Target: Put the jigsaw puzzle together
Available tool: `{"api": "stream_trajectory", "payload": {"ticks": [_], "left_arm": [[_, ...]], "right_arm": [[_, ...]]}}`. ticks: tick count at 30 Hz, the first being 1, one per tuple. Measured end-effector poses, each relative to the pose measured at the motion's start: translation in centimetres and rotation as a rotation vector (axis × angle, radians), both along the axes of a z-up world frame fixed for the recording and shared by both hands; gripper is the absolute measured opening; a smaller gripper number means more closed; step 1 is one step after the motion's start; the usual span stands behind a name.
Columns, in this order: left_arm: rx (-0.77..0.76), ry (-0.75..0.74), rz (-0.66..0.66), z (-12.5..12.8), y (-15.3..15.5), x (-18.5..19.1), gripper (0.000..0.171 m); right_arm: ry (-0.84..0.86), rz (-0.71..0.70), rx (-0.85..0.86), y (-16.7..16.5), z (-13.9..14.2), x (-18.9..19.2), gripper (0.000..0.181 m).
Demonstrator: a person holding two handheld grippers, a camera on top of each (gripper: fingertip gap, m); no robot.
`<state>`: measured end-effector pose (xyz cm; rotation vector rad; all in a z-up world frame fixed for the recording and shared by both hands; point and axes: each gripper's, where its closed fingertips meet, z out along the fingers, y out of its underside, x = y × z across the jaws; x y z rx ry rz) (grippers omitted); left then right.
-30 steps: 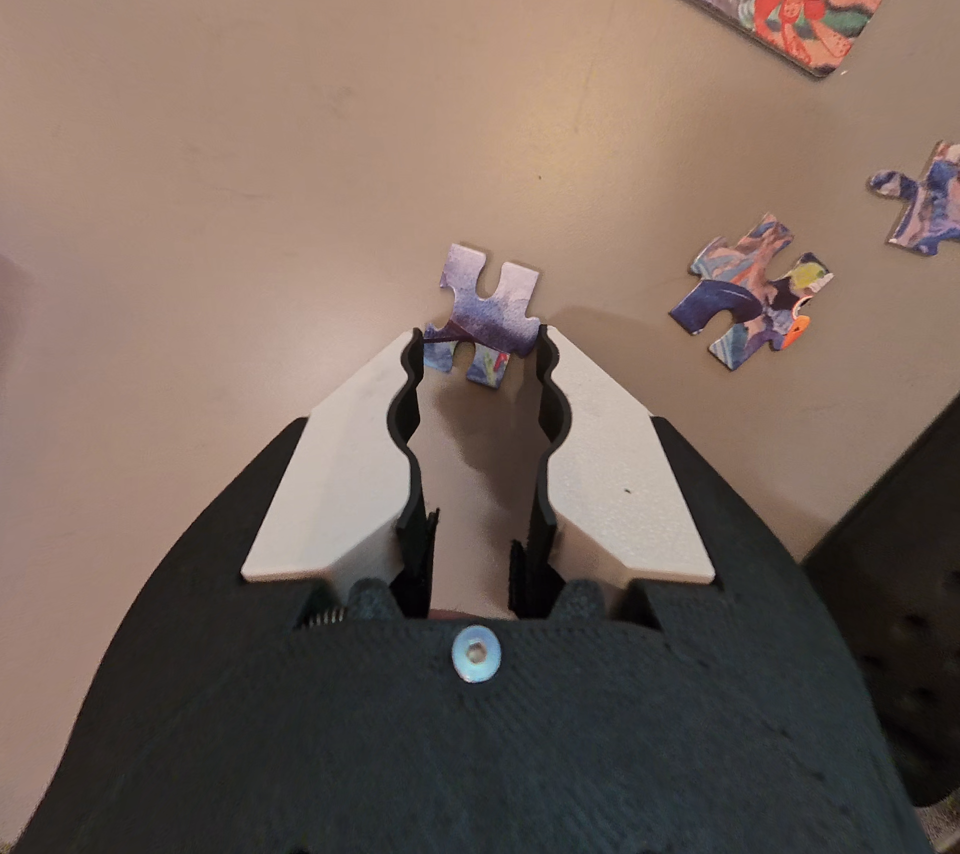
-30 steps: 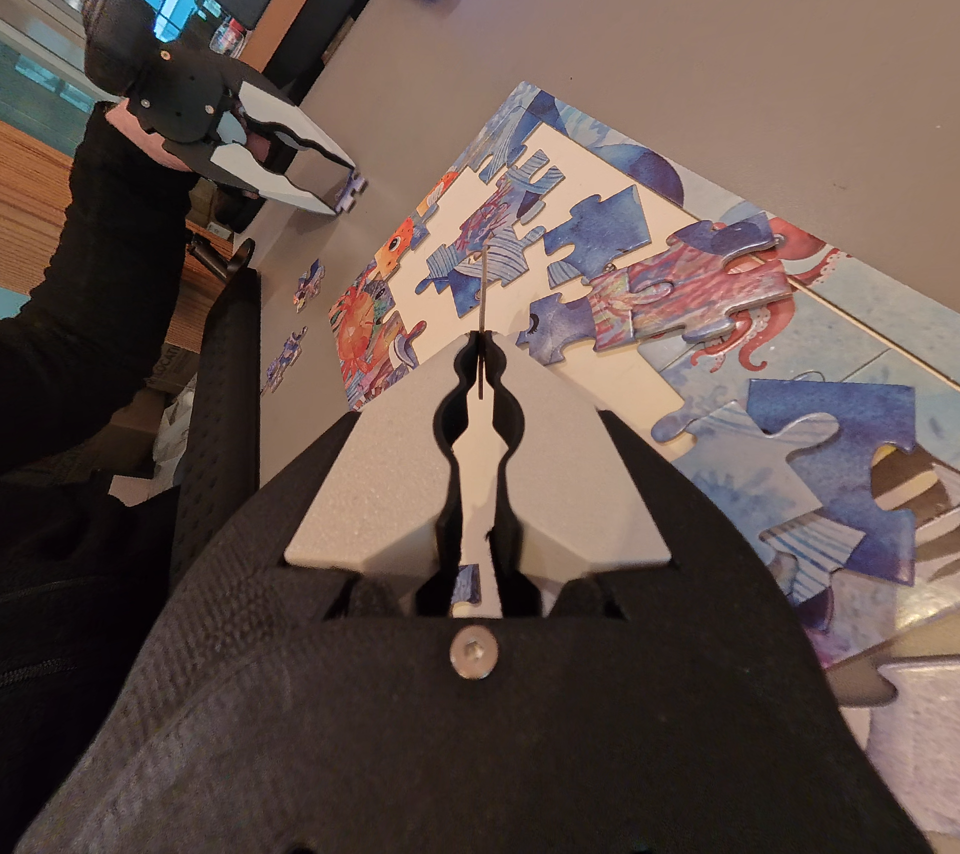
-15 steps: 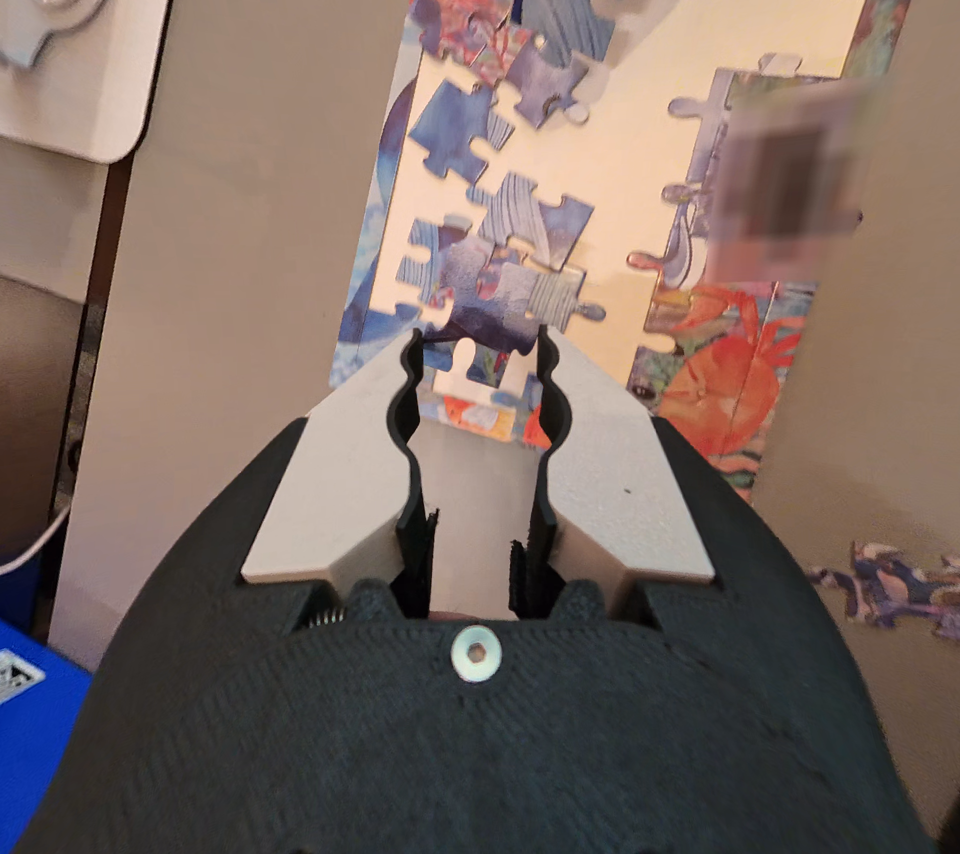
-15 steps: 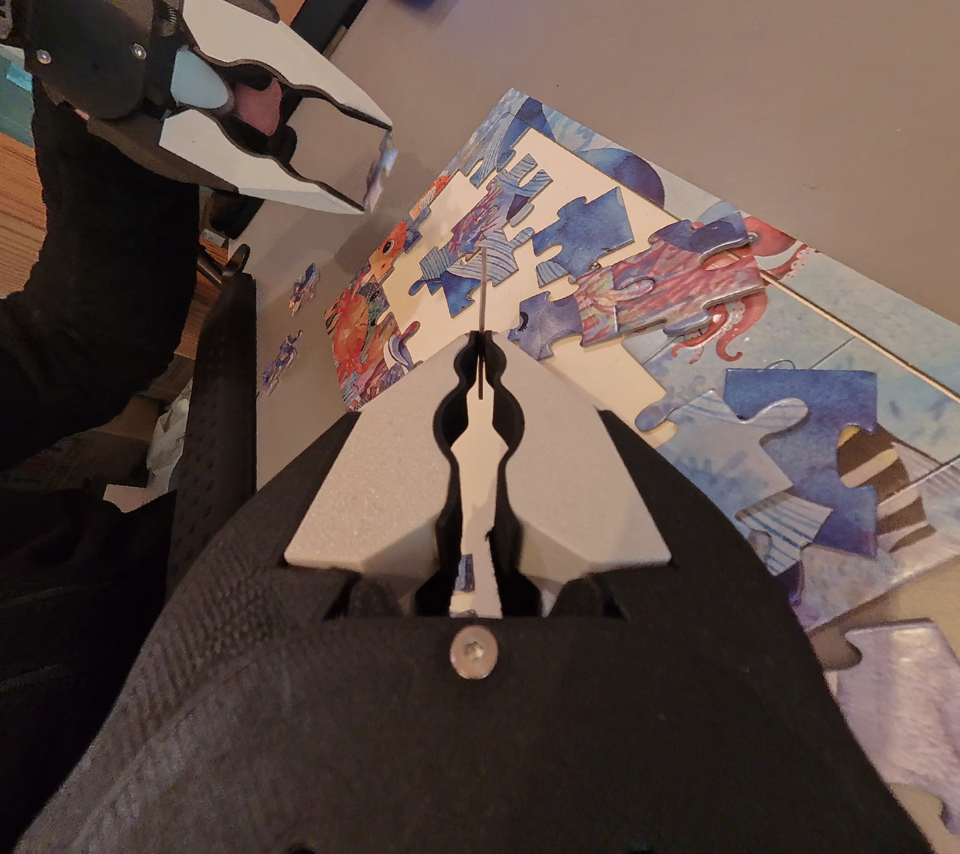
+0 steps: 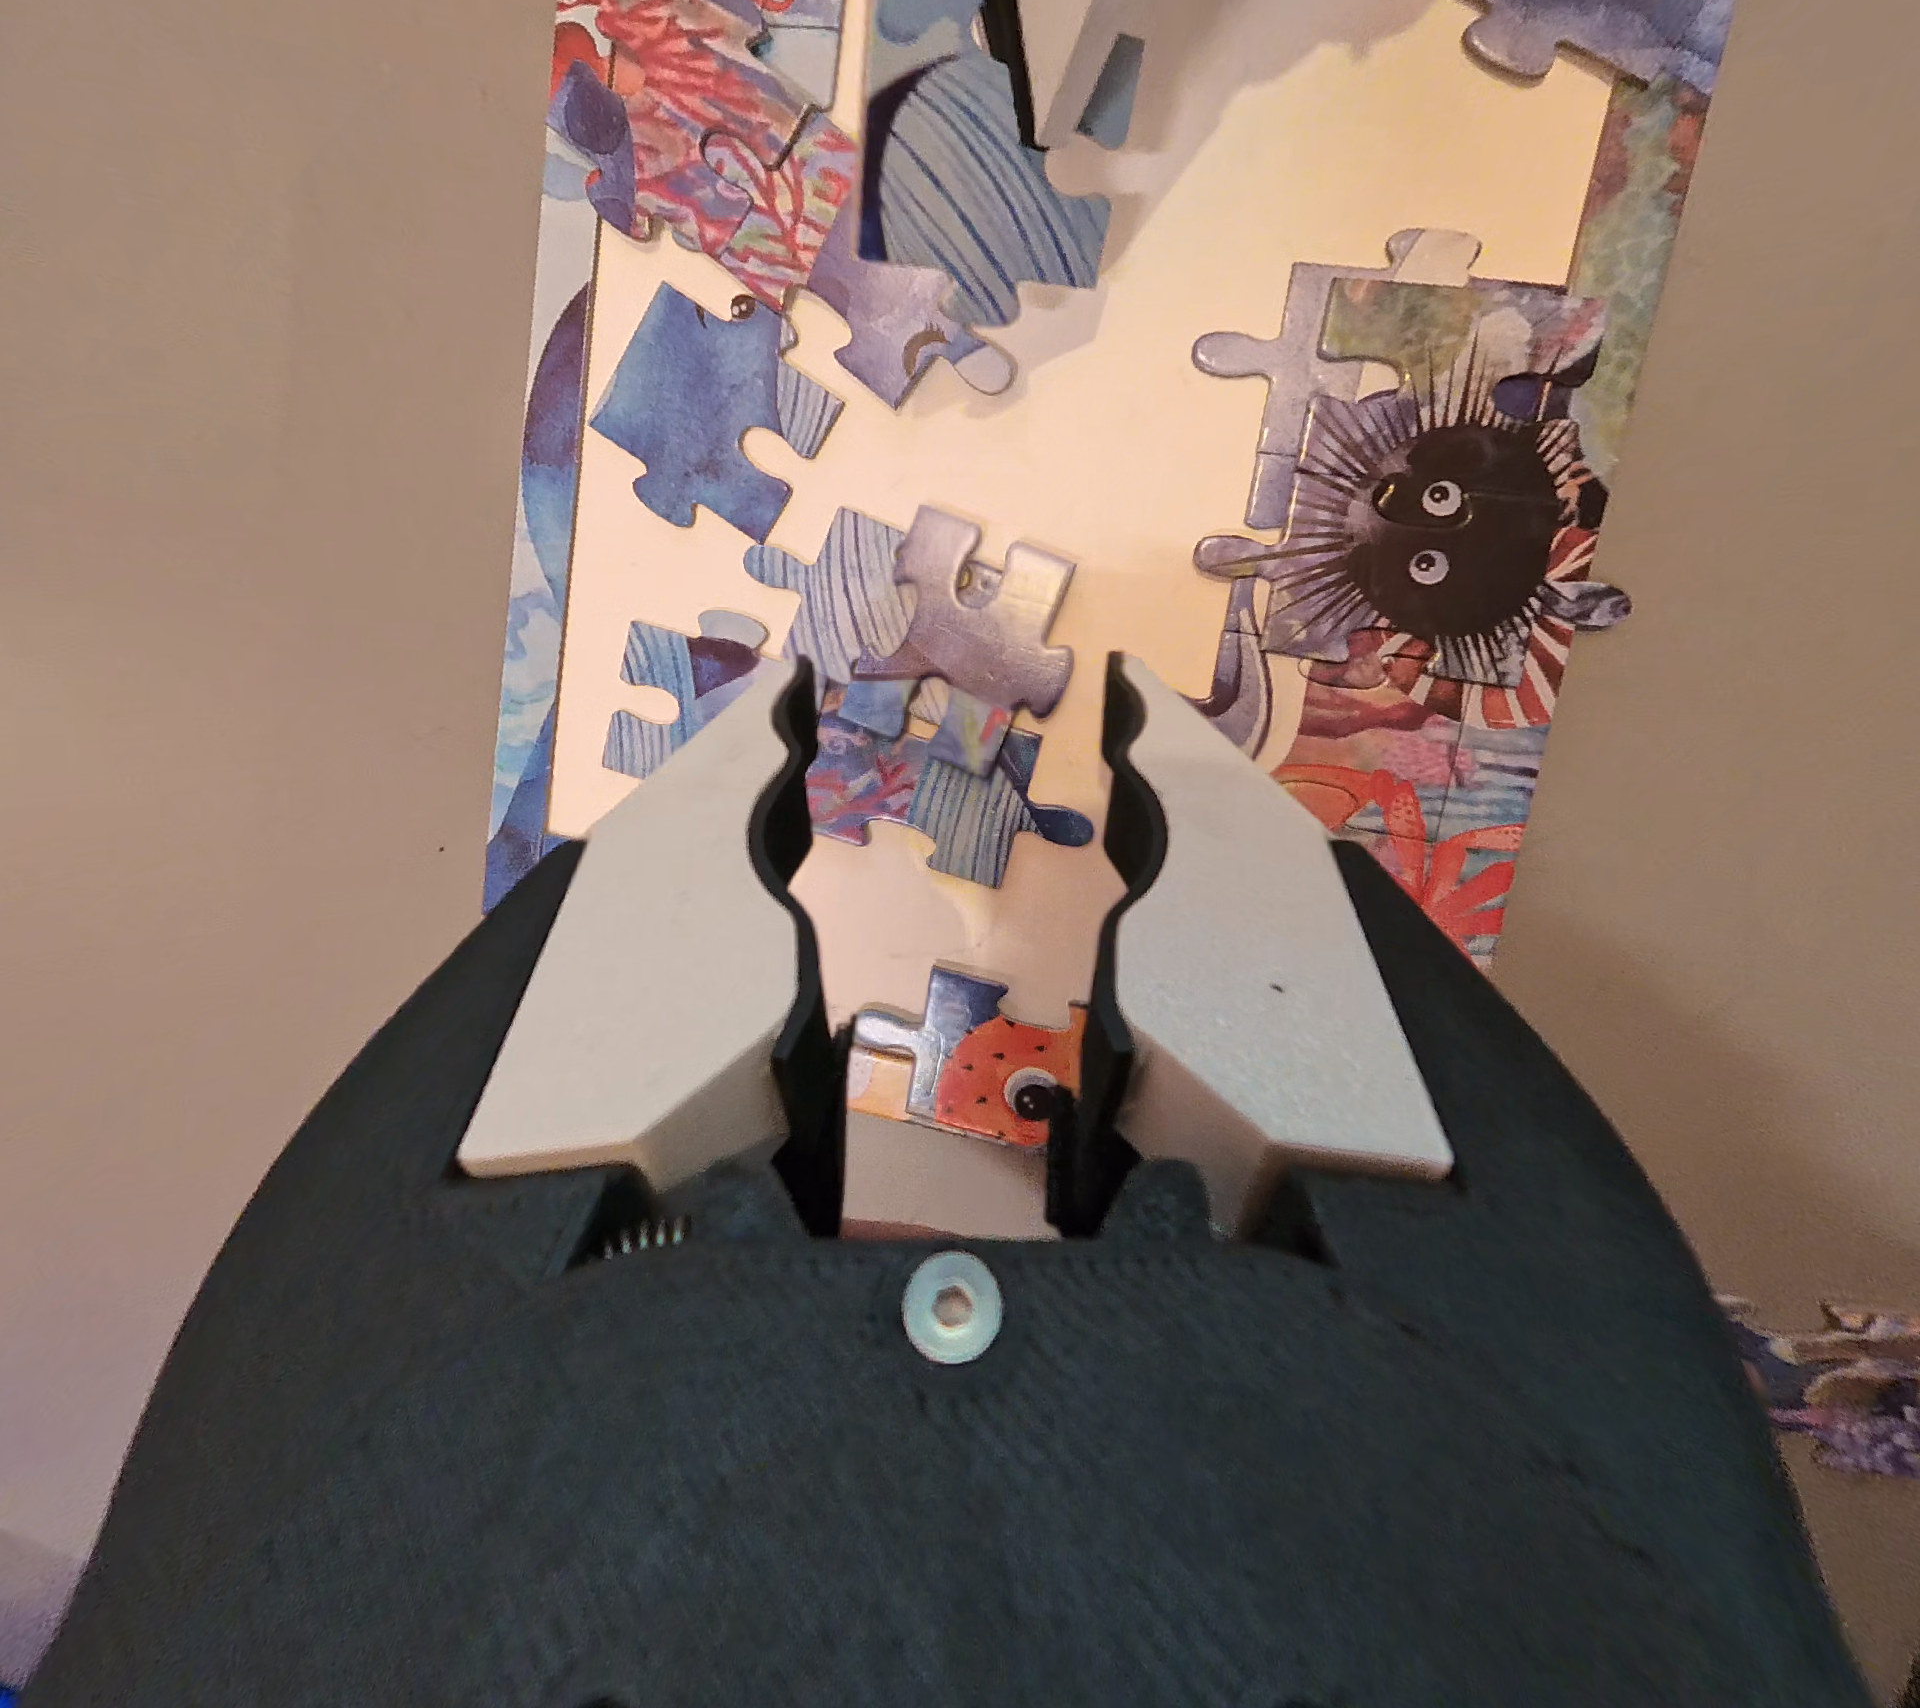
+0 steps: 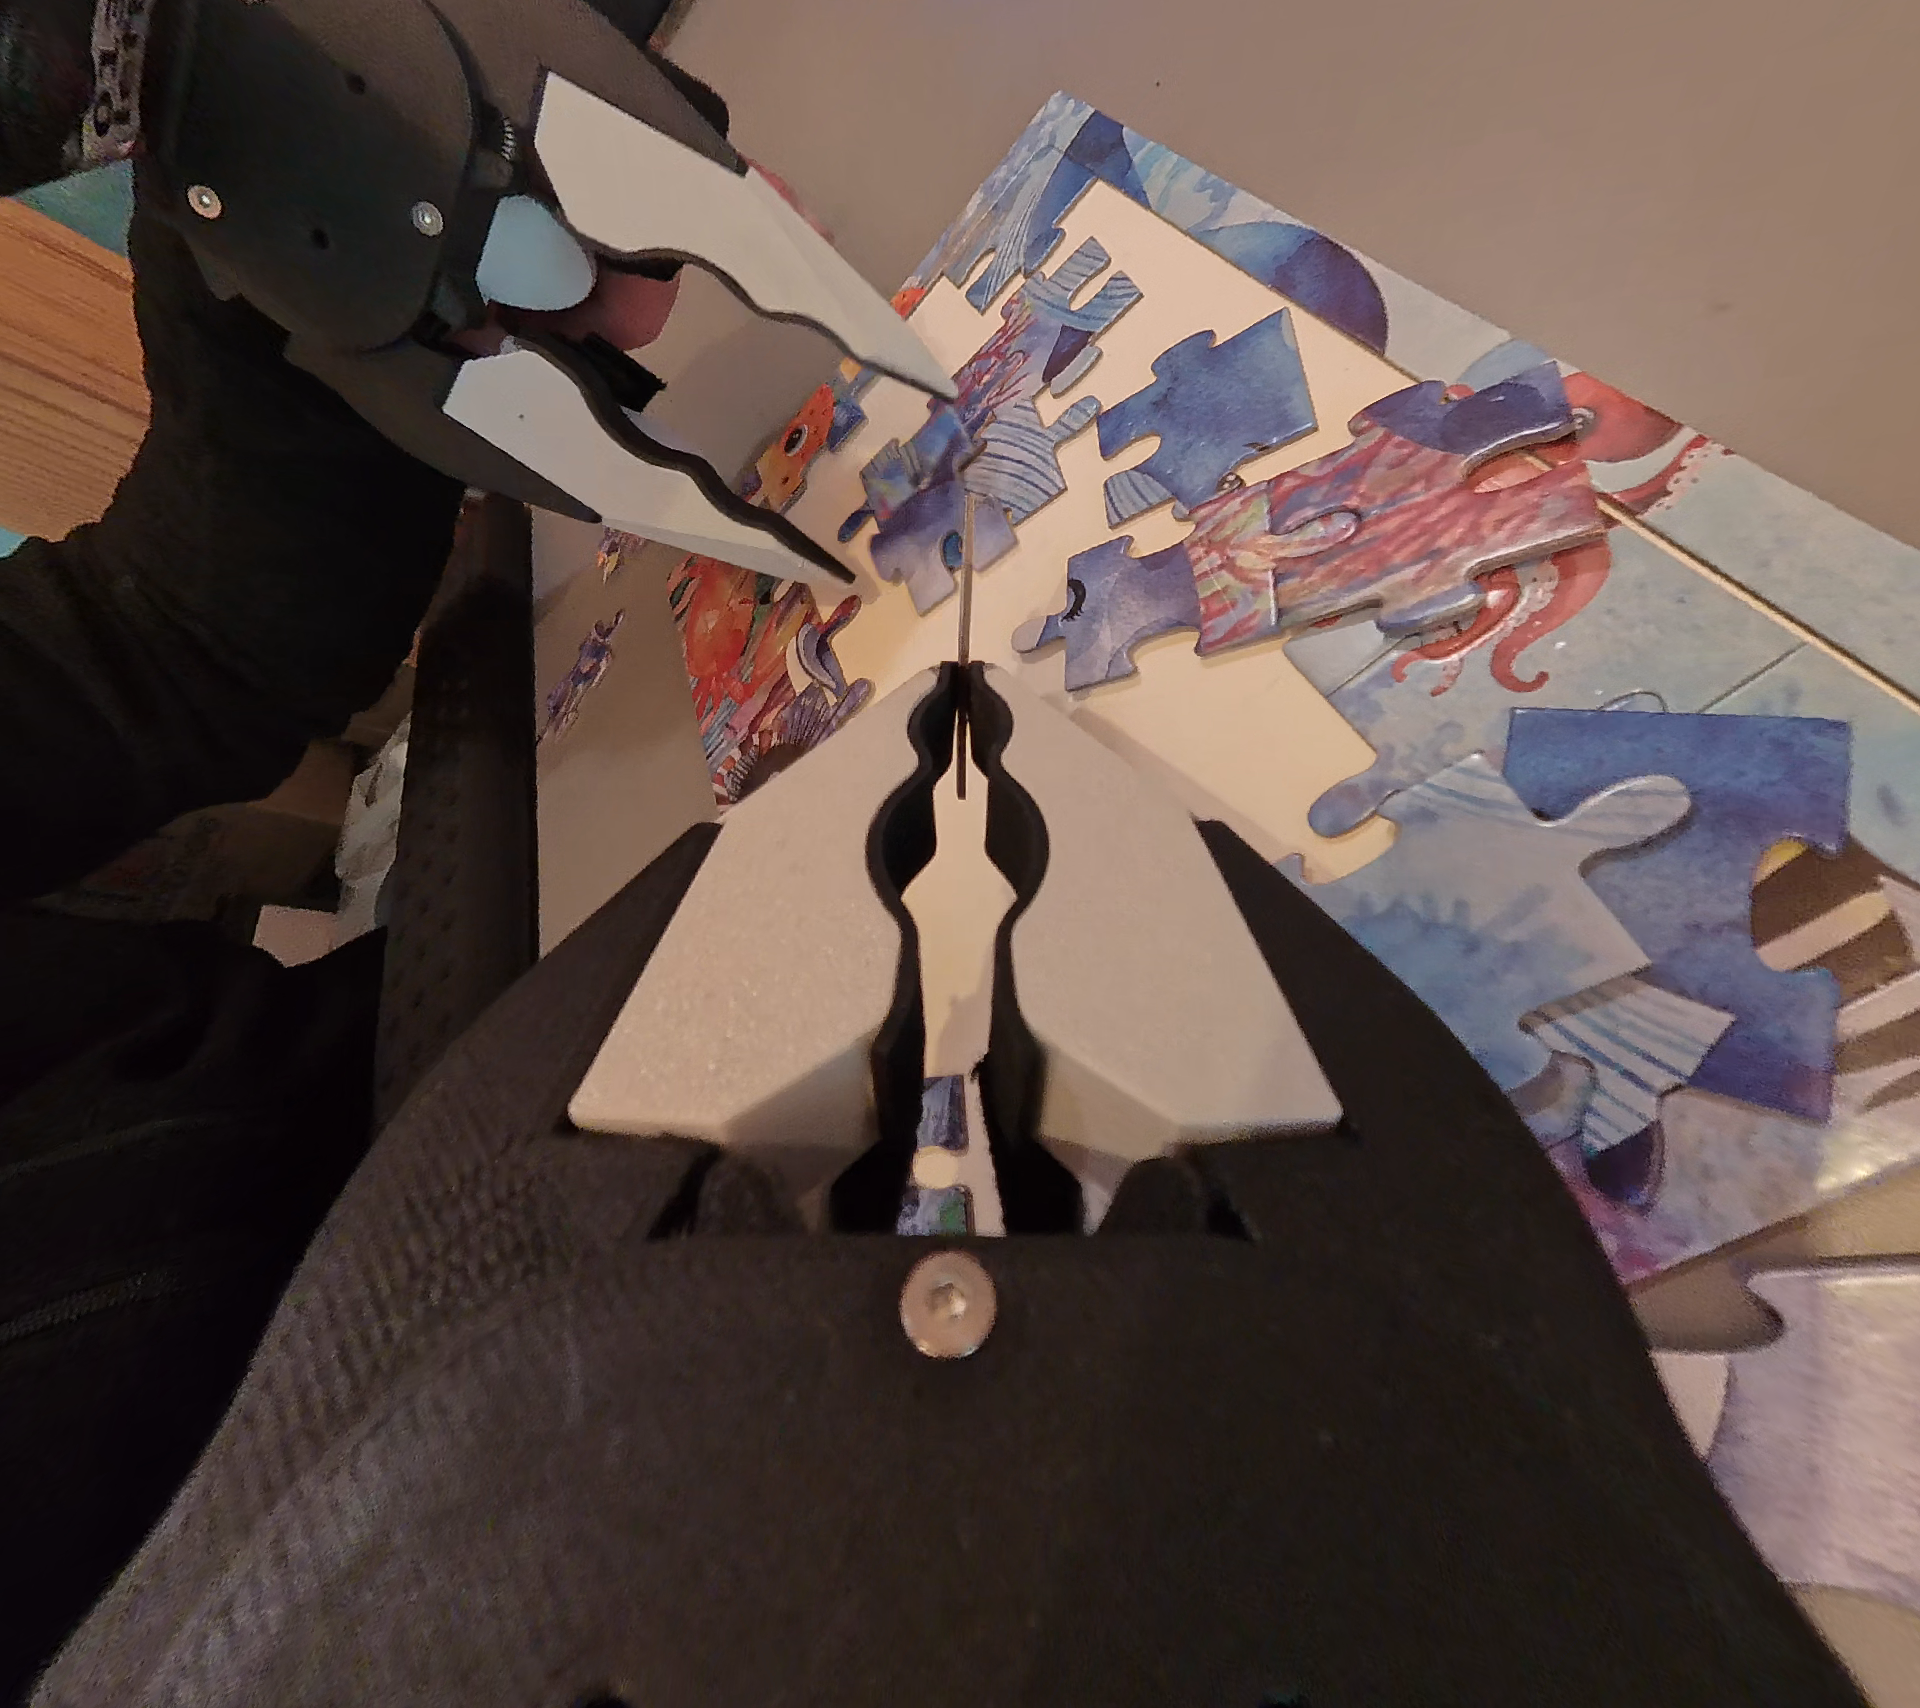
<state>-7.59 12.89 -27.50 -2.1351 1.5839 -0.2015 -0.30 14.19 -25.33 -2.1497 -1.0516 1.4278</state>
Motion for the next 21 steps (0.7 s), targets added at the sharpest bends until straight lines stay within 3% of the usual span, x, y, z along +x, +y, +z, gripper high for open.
{"api": "stream_trajectory", "payload": {"ticks": [4,6,12,14,21], "left_arm": [[0.045,-0.101,0.013,1.9,0.9,1.5,0.054],[0.067,-0.170,0.028,2.9,1.5,2.4,0.047],[-0.061,-0.405,0.030,4.5,0.7,5.0,0.035],[-0.089,-0.462,0.028,4.9,0.6,5.6,0.025],[-0.173,-0.573,0.012,5.8,-0.2,6.0,0.001]], "right_arm": [[0.008,0.020,0.011,-0.4,0.3,-0.2,0.000],[0.042,0.034,0.026,-0.5,1.0,-0.4,0.000],[0.135,0.080,0.040,-1.3,2.7,-0.8,0.000],[0.168,0.100,0.045,-1.7,3.3,-1.0,0.000],[0.176,0.096,0.059,-1.6,3.5,-1.0,0.002]]}}
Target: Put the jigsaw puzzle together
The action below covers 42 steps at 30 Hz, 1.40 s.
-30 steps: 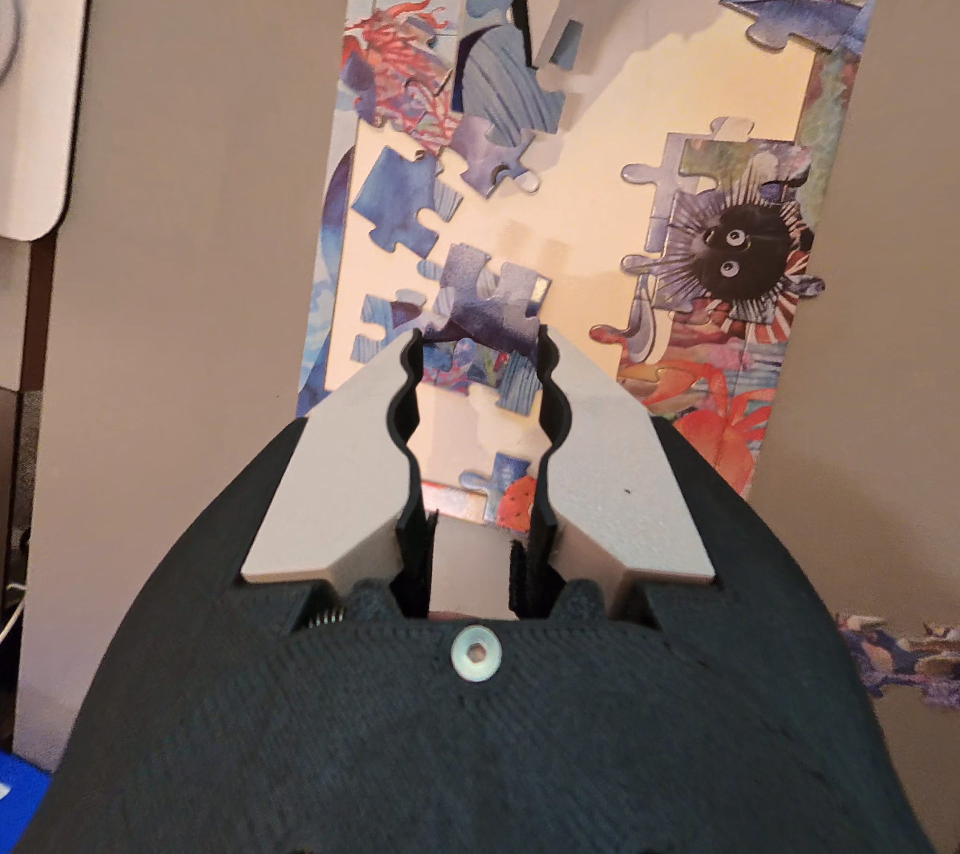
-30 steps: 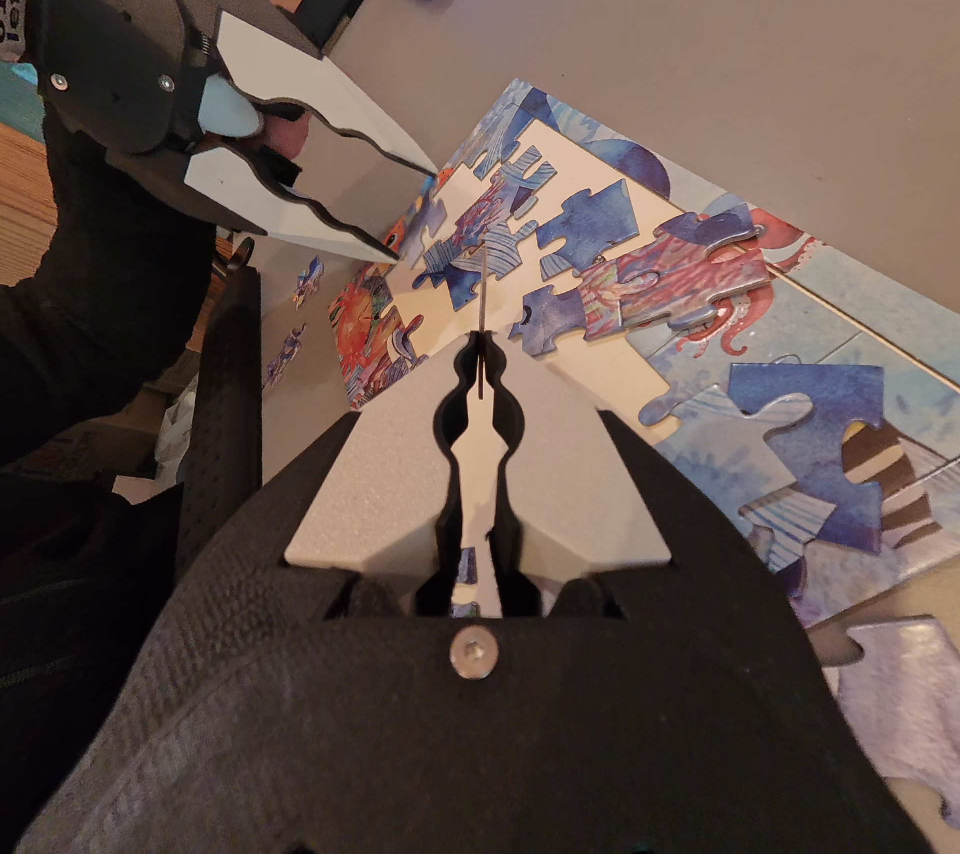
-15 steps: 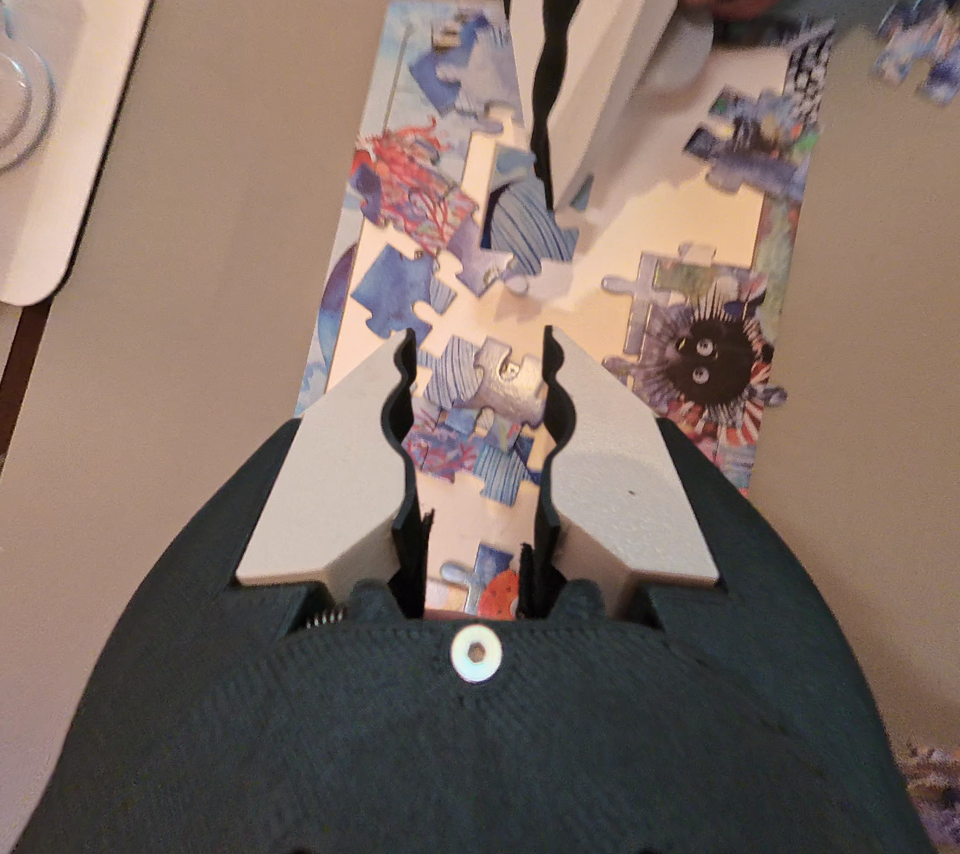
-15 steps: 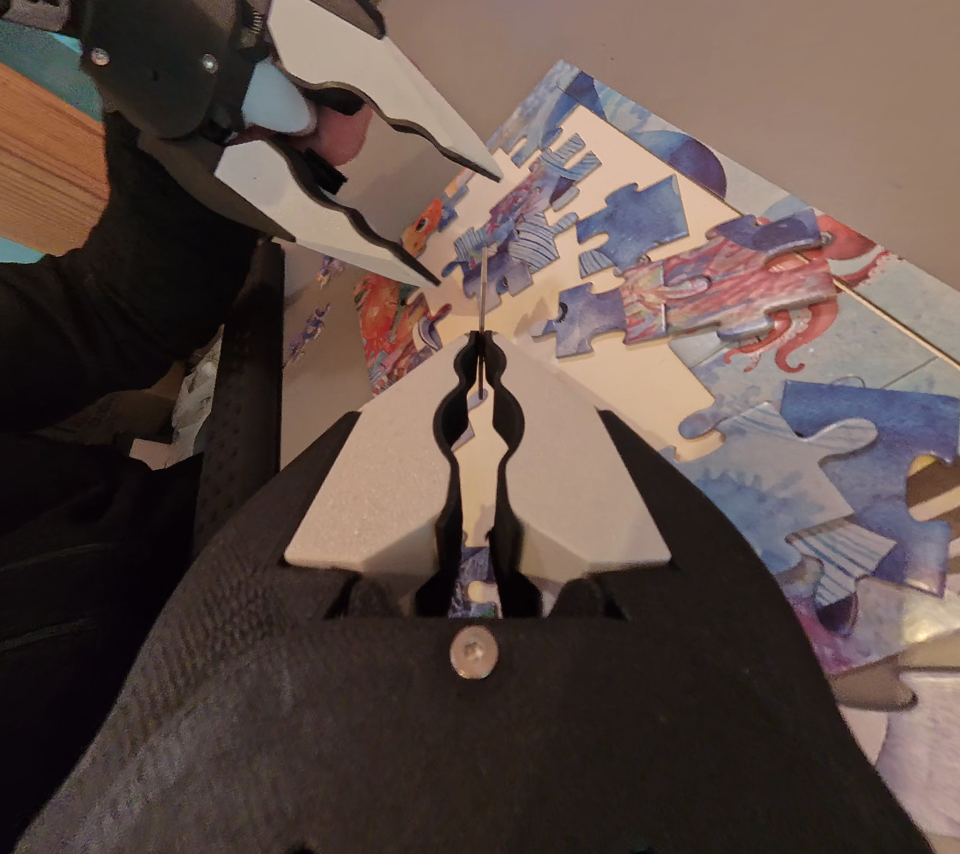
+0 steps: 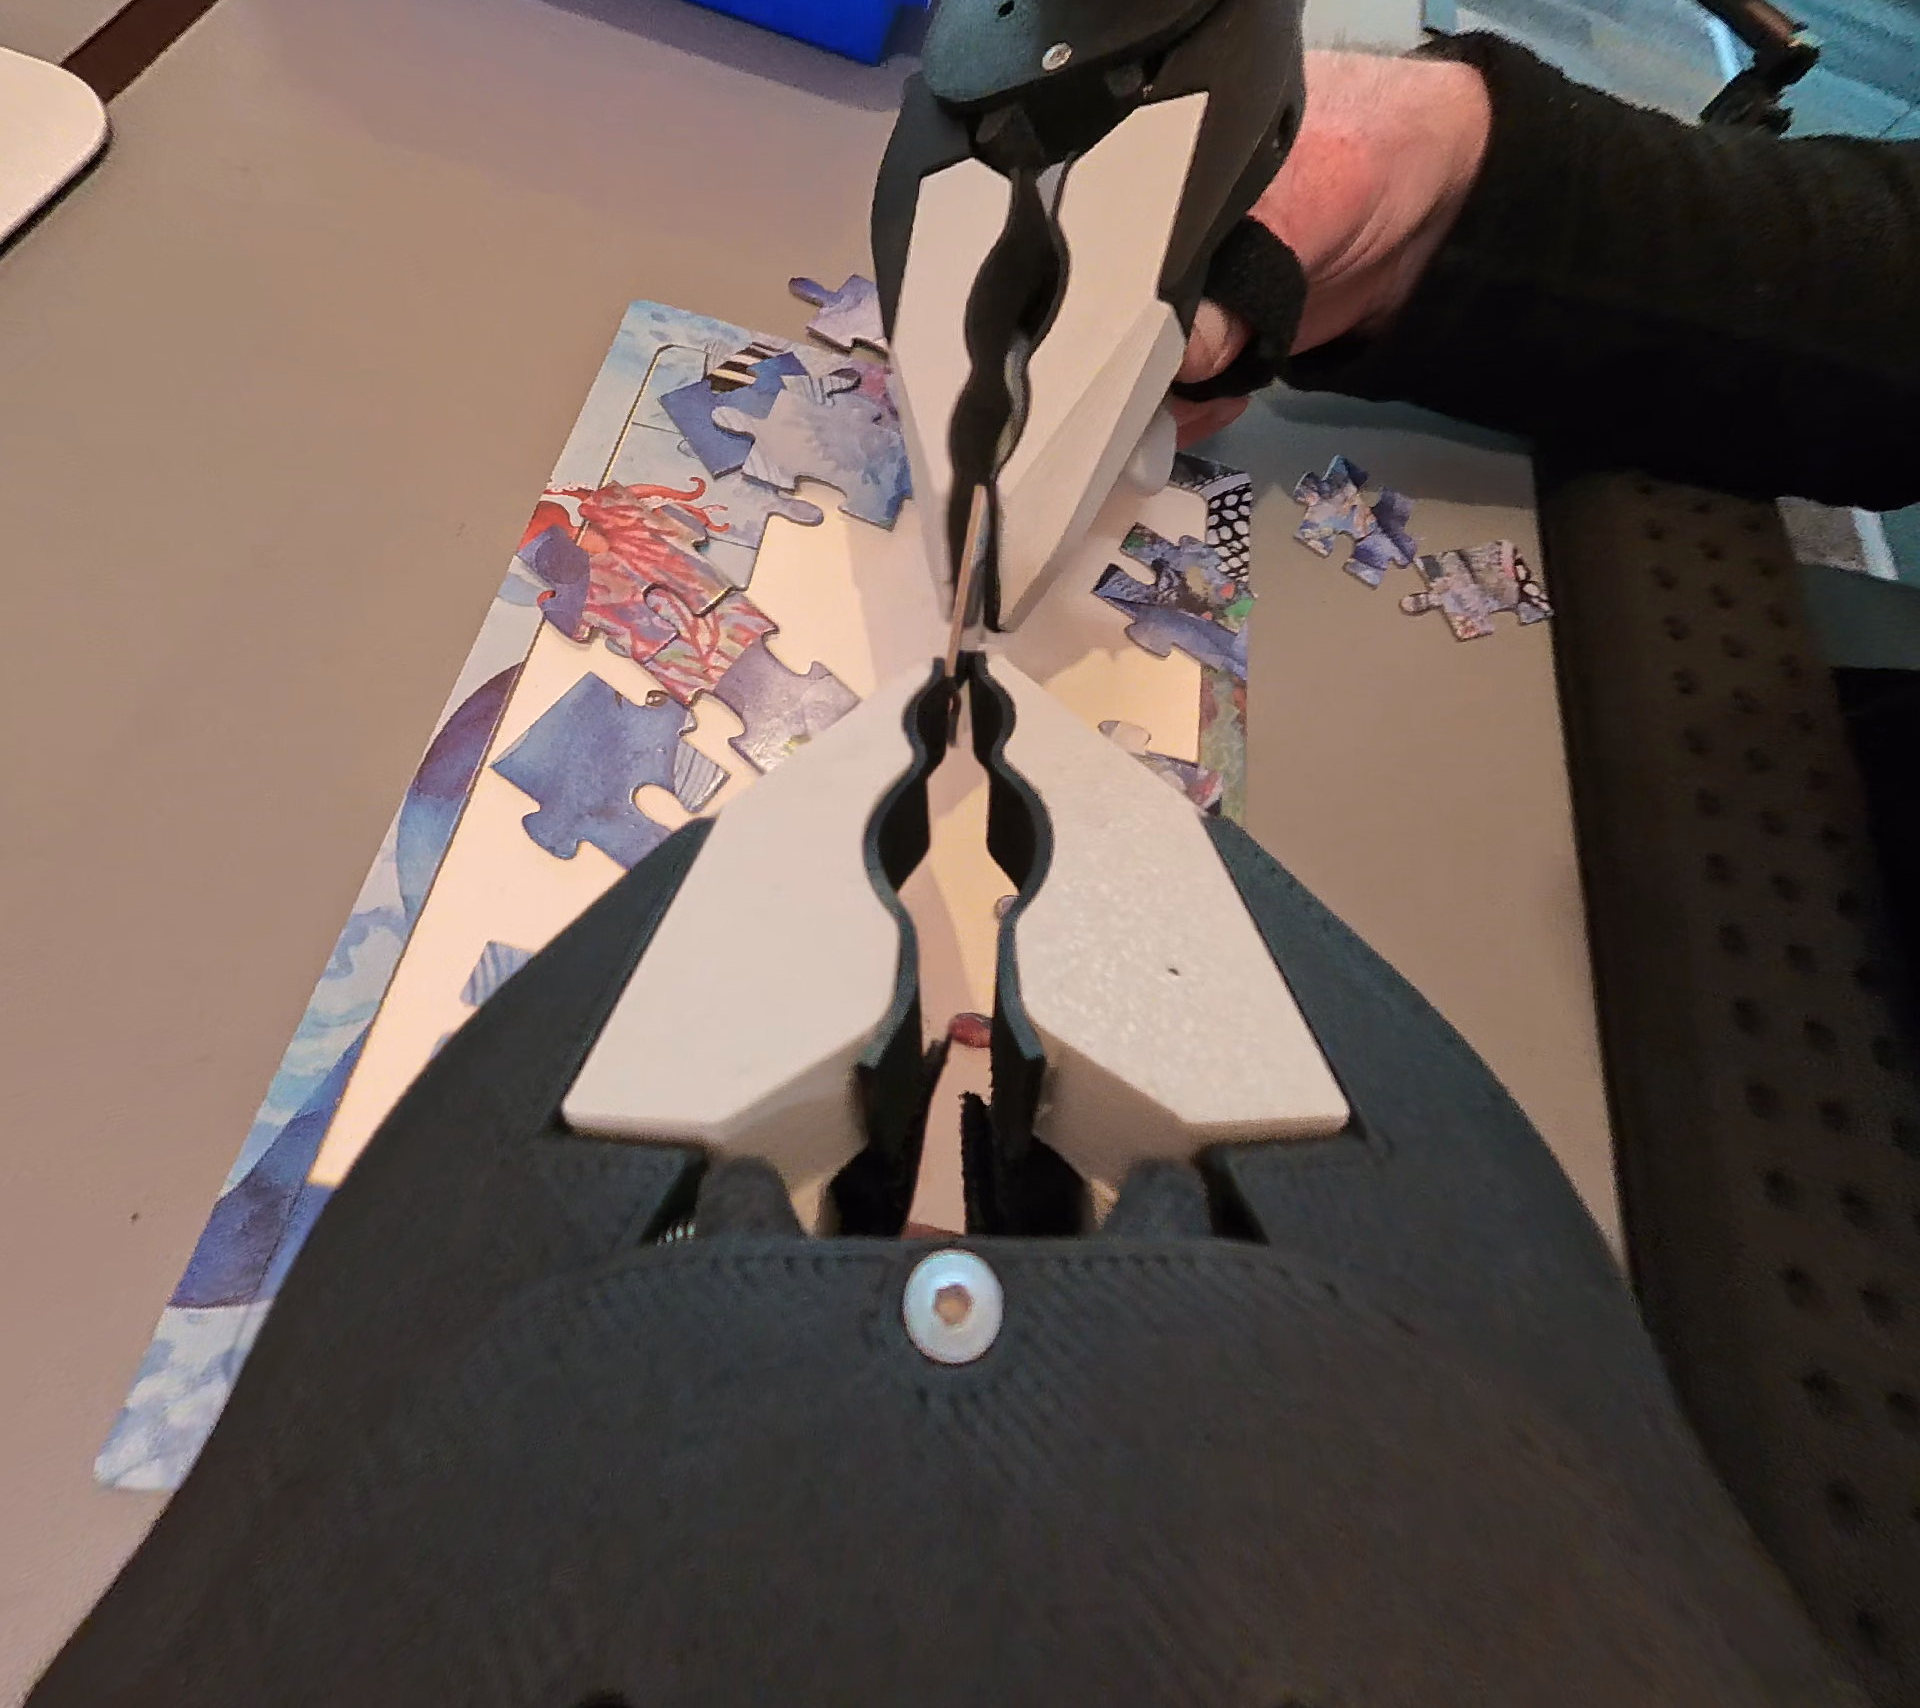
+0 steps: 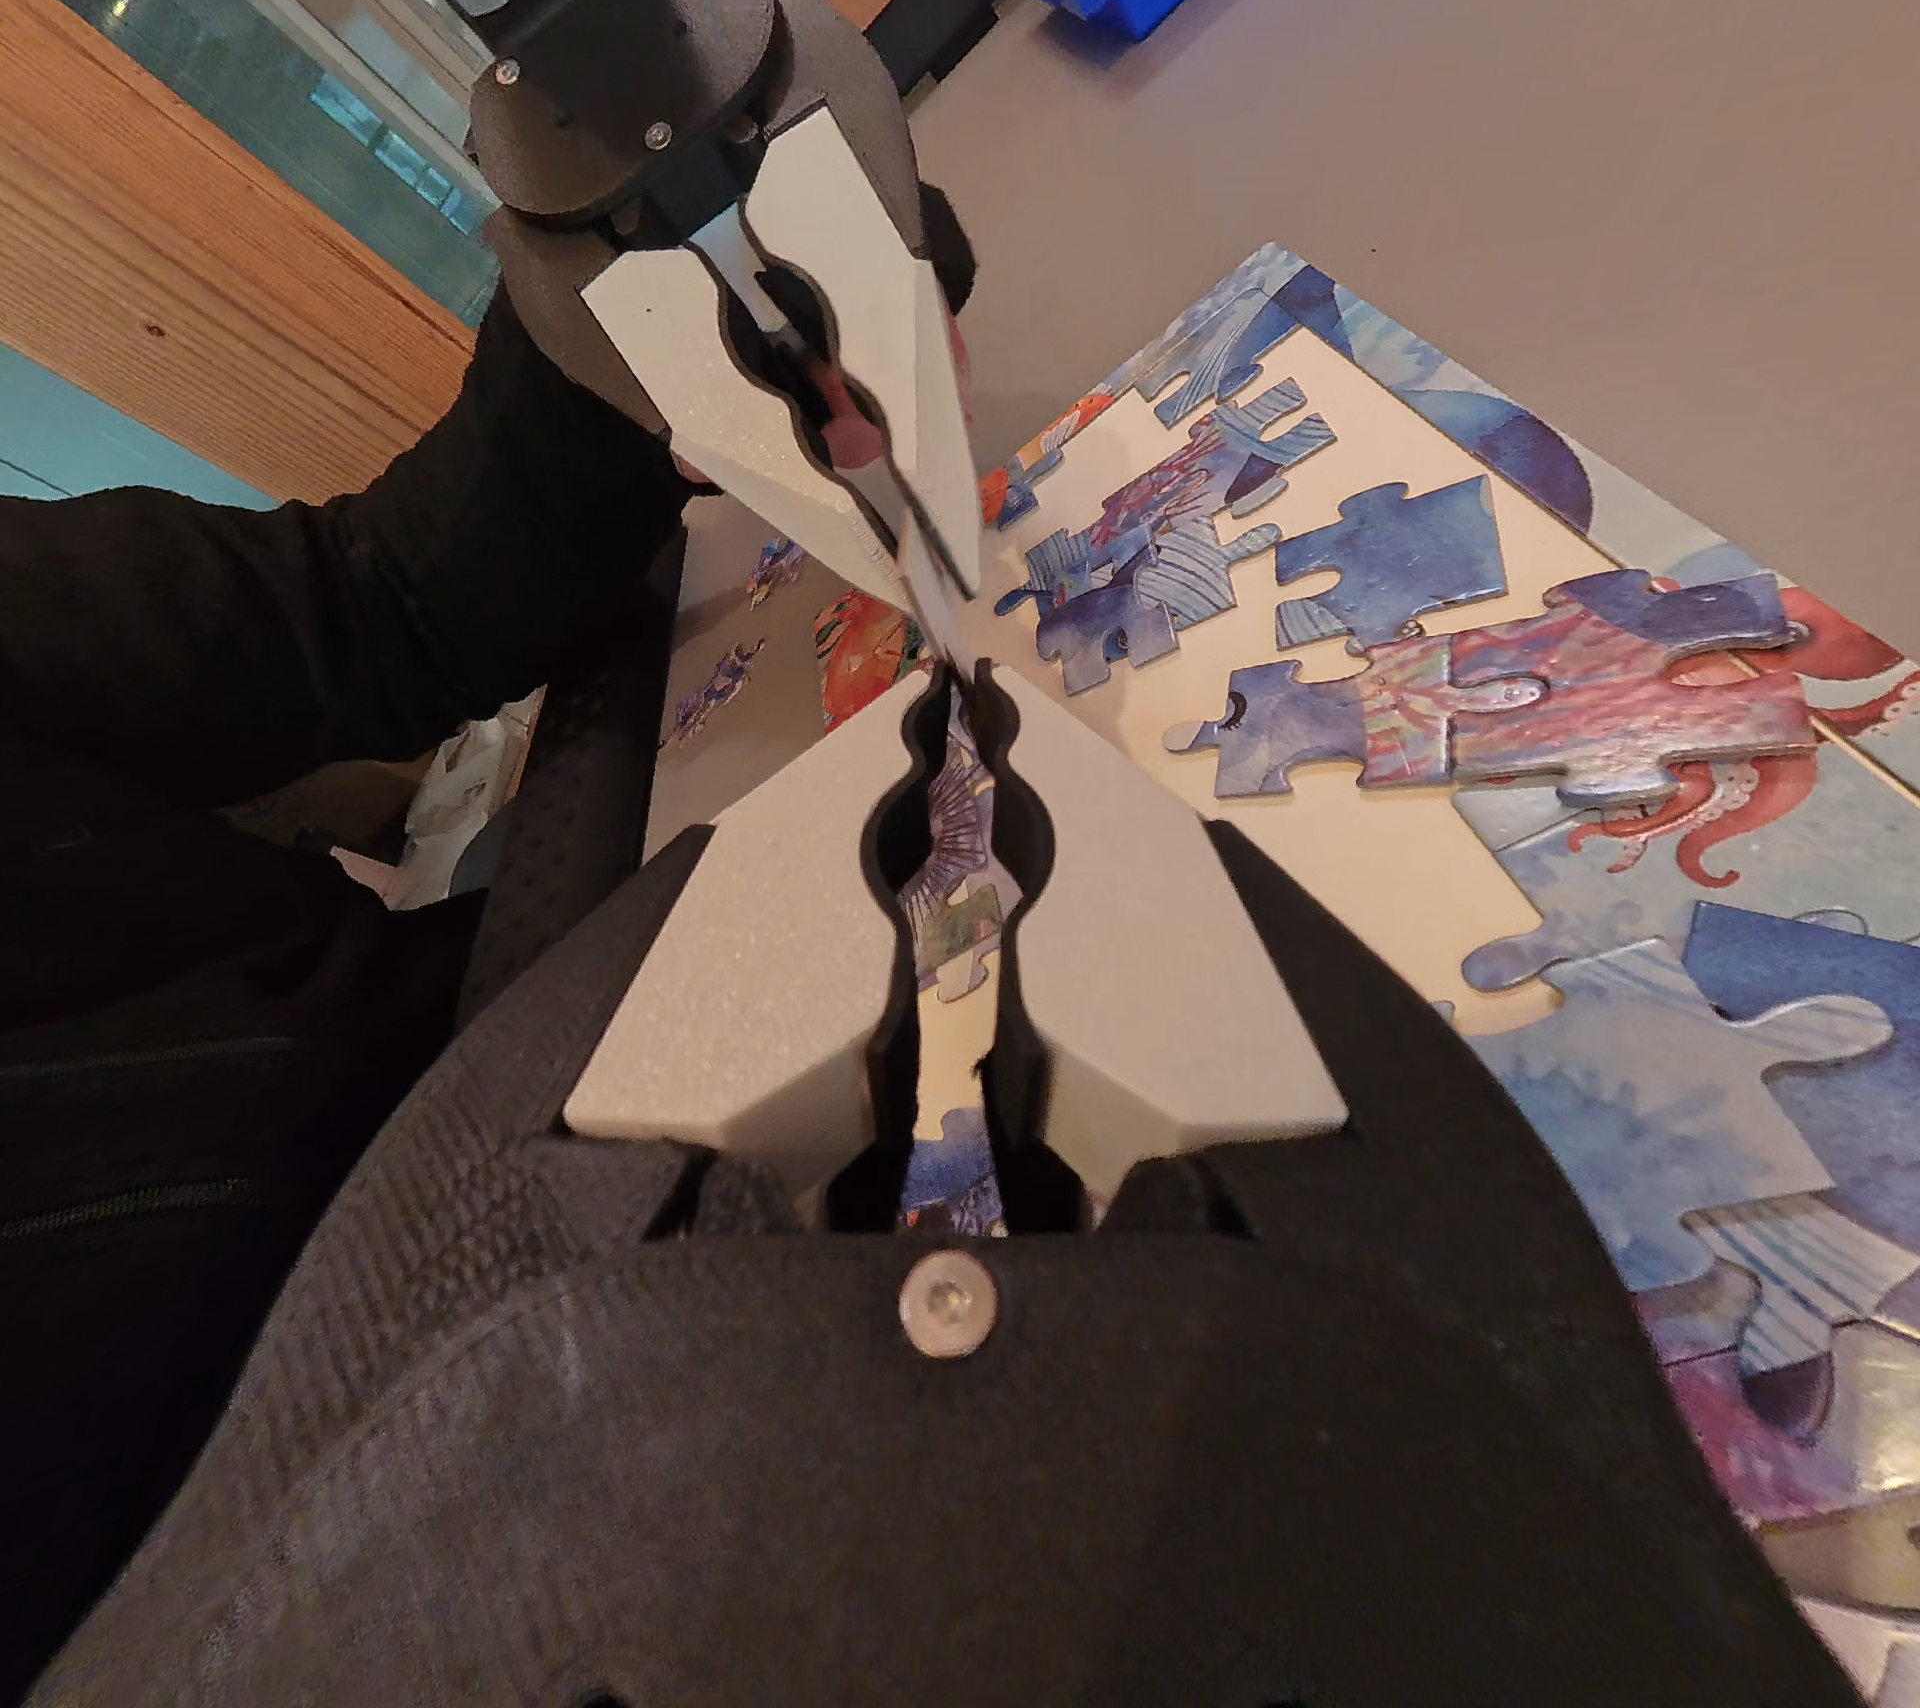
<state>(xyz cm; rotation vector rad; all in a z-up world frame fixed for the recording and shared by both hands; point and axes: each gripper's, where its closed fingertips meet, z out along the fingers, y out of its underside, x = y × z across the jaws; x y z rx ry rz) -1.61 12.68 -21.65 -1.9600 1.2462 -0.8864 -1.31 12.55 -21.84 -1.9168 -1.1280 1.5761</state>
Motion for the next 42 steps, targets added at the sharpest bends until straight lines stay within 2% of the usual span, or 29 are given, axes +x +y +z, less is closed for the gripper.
{"api": "stream_trajectory", "payload": {"ticks": [4,9,17,29,33,37,42], "left_arm": [[-0.033,0.006,-0.019,0.0,-0.6,-0.1,0.000],[-0.157,0.001,-0.049,-0.4,-1.3,0.0,0.000],[-0.290,0.052,-0.100,-2.6,-2.0,0.4,0.000],[-0.295,0.104,-0.116,-3.8,-1.7,0.3,0.000],[-0.297,0.110,-0.132,-3.3,-1.6,0.3,0.000],[-0.300,0.129,-0.164,-3.2,-1.6,0.8,0.000],[-0.161,0.233,-0.073,-3.6,1.2,-1.1,0.014]], "right_arm": [[0.011,-0.006,0.005,0.1,0.4,0.2,0.006],[0.005,0.028,0.035,-0.5,0.6,0.3,0.005],[-0.110,0.063,0.012,-1.1,-1.7,0.4,0.001],[-0.155,0.050,-0.074,-1.2,-3.1,0.5,0.001],[-0.140,0.046,-0.055,-1.0,-2.6,0.5,0.007],[-0.145,0.050,-0.011,-1.0,-2.2,0.9,0.000],[-0.160,0.015,-0.036,-0.2,-2.1,2.2,0.000]]}}
